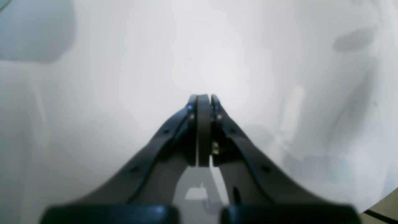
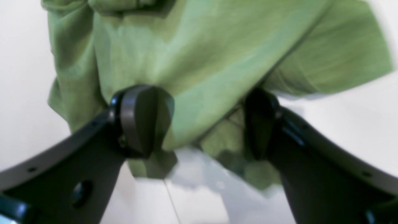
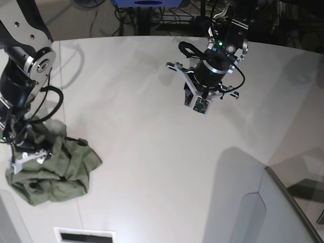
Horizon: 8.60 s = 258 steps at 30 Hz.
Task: Layout the t-shirt on the table in an organized manner, then fold the t-shirt properly
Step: 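Reach both grippers down to the crumpled green t-shirt and grasp it, then lift the green t-shirt with the right gripper and drag it across the table, then grasp a shirt edge with the left gripper and pull it away from the right gripper, then release the shirt and regrasp a fold of it with the right gripper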
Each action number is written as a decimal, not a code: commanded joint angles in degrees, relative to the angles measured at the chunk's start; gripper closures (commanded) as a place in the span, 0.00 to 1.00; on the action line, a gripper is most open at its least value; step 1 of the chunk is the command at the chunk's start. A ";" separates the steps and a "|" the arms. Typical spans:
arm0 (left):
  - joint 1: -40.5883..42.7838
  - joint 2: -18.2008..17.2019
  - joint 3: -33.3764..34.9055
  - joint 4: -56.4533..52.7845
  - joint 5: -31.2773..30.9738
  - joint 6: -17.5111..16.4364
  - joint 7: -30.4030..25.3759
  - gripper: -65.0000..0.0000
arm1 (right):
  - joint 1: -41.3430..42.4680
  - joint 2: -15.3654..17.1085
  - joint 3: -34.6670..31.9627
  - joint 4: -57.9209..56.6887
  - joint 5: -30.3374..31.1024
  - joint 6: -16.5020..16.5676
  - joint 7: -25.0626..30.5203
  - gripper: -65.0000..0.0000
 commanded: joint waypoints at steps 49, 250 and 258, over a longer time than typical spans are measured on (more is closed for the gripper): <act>-2.61 3.32 -14.39 -16.47 0.47 0.36 -12.57 1.00 | -29.68 -6.14 -60.89 60.17 -16.56 -1.79 -19.38 0.45; -2.97 0.24 -13.43 -20.52 0.29 0.27 -24.35 1.00 | -36.63 -12.91 -39.26 65.27 -31.68 12.80 -9.53 0.54; -8.42 1.30 -1.03 -19.11 0.65 0.27 -24.26 1.00 | -31.97 -9.57 -54.56 55.42 -31.68 2.34 -9.18 0.25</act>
